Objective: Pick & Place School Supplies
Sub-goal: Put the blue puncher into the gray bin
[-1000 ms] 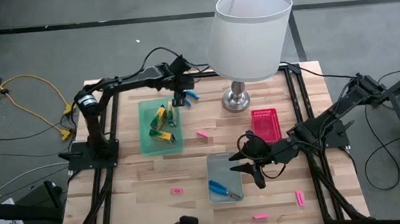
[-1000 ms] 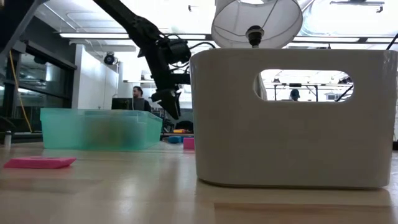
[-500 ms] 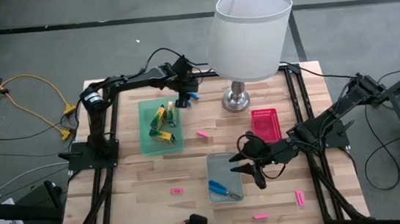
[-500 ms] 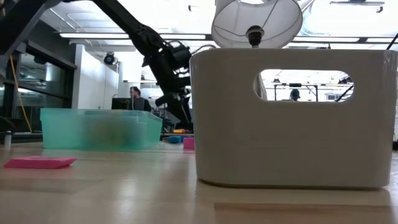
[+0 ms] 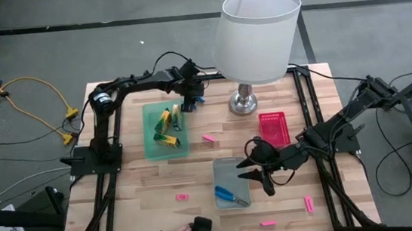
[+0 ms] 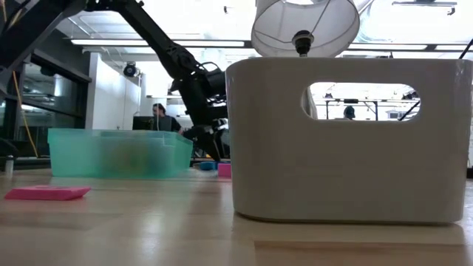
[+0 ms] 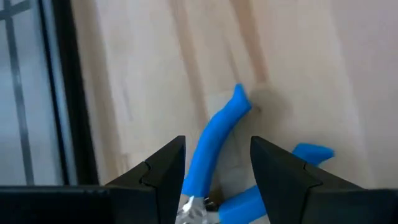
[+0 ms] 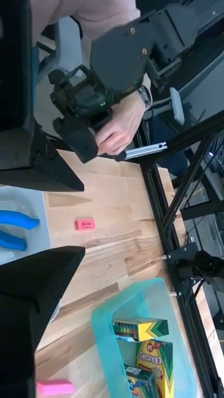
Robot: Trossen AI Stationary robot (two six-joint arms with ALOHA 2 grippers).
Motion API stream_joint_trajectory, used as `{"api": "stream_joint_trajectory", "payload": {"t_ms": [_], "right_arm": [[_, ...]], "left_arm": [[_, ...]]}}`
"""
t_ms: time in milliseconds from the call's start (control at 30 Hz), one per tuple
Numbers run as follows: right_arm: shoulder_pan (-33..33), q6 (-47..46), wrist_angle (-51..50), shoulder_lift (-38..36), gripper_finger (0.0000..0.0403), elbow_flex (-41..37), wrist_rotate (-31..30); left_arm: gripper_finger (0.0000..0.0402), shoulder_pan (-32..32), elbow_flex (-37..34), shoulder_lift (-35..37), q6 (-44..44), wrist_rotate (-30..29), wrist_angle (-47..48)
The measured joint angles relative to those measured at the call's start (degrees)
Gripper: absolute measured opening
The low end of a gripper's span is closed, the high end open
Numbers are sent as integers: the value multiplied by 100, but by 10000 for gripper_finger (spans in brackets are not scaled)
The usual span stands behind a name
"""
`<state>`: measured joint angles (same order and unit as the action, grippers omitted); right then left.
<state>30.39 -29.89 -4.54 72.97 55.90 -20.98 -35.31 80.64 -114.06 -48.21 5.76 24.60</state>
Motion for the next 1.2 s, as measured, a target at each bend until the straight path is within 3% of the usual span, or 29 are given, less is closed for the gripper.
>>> {"api": "stream_joint_trajectory", "payload": {"t_ms": [567, 800, 933, 1200], "right_arm": [[0, -9, 98, -2, 144, 0, -5], [0, -55, 149, -2, 144, 0, 38], [19, -51, 149, -2, 144, 0, 52], [87, -26, 160, -2, 144, 0, 27]], "left_arm": [[174, -158, 240, -384, 27, 563, -29], [174, -18, 933, -849, 126, 393, 564], [174, 40, 975, -850, 132, 100, 696], [172, 36, 973, -828, 299, 77, 824]]}}
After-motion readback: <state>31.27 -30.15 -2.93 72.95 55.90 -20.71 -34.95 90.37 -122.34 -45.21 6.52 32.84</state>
